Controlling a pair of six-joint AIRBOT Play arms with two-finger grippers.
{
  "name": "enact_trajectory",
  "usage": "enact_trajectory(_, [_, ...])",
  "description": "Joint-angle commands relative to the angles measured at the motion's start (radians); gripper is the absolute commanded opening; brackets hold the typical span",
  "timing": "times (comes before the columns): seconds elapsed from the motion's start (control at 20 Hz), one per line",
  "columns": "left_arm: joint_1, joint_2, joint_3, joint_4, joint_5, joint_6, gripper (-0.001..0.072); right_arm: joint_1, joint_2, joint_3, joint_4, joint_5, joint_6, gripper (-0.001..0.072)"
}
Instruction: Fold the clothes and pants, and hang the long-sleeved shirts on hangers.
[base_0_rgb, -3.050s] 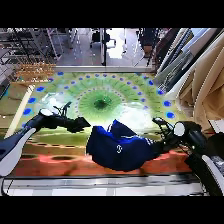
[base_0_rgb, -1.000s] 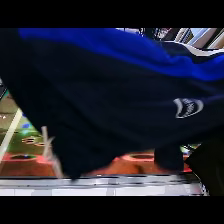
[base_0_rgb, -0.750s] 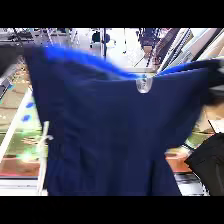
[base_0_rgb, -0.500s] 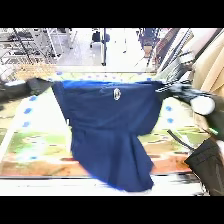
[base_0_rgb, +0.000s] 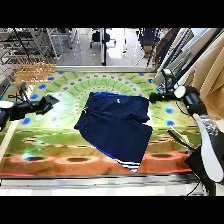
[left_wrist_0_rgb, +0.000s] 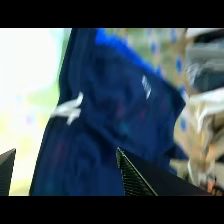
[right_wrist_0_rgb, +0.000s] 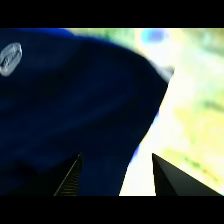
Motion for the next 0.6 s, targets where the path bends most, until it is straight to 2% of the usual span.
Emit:
enact_trajectory(0.0, [0.003, -0.019, -0.006, 0.258, -0.306, -0.176, 0.0691, -0.116, 0.154, -0.253, 0.168, 0.248, 0.031, 0.0481])
enact_trajectory(0.1, [-0.044, -0.019, -0.025, 0.286, -0.316, -0.198, 0.0691, -0.147, 0.348, -0.57, 0.266, 0.251, 0.005, 0.0483])
enact_trajectory(0.25, [-0.141, -0.029, -0.04, 0.273, -0.204, -0.265, 0.069, -0.145, 0.579, -0.964, 0.405, 0.356, -0.052, 0.0521])
enact_trajectory(0.35, [-0.203, -0.05, -0.04, 0.263, -0.139, -0.293, 0.0691, -0.145, 0.644, -1.119, 0.472, 0.367, -0.075, 0.0521])
enact_trajectory(0.55, [-0.284, -0.117, -0.04, 0.263, -0.098, -0.314, 0.069, -0.145, 0.653, -1.246, 0.481, 0.34, -0.101, 0.052])
